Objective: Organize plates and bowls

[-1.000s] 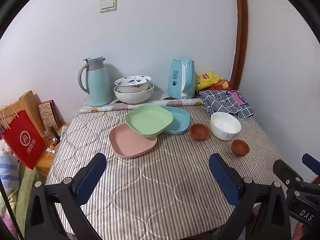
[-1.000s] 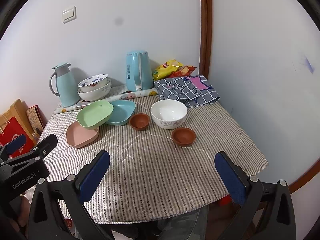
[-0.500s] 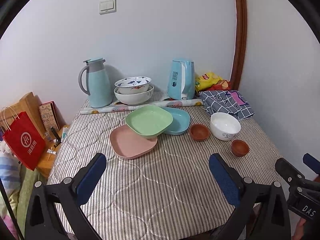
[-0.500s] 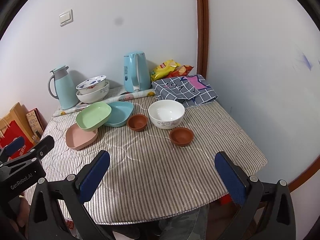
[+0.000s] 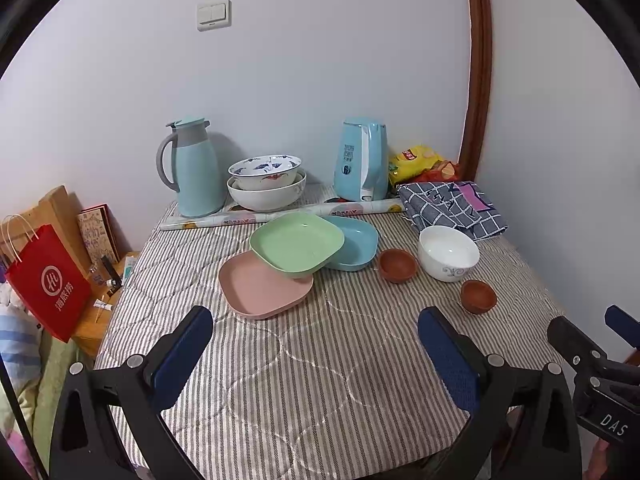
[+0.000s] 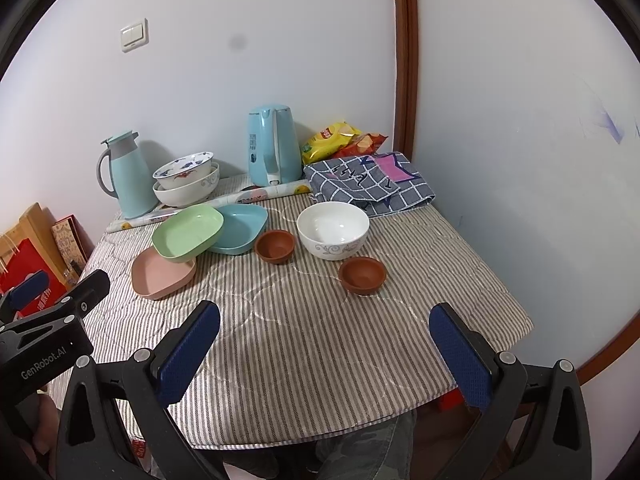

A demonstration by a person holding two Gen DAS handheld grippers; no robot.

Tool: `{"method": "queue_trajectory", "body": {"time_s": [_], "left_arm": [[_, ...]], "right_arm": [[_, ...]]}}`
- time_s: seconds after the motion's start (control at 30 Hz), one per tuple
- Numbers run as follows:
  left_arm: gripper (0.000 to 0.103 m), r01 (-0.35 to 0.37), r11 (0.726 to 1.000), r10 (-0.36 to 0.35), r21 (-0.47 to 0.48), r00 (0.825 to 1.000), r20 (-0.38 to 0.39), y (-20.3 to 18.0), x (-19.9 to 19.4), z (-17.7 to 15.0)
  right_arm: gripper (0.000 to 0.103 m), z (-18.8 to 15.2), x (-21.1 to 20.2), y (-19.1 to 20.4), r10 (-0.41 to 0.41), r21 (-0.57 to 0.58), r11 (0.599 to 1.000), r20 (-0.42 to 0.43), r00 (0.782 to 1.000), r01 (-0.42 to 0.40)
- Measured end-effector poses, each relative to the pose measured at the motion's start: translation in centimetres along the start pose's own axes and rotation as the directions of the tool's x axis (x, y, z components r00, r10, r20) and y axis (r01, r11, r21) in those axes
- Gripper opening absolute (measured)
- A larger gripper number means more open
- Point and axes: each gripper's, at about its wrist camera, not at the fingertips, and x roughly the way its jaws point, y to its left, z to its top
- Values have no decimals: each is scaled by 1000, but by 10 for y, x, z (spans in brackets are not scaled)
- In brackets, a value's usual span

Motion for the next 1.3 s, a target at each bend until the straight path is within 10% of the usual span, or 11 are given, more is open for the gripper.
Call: {"method": "queue_trajectory", "body": {"time_s": [1.3], "left_arm": [[103, 6, 1000, -6, -11, 1000, -7, -1, 3, 12]], "right_arm": [[103, 10, -5, 3, -28, -27, 999, 1, 1000, 28]]}}
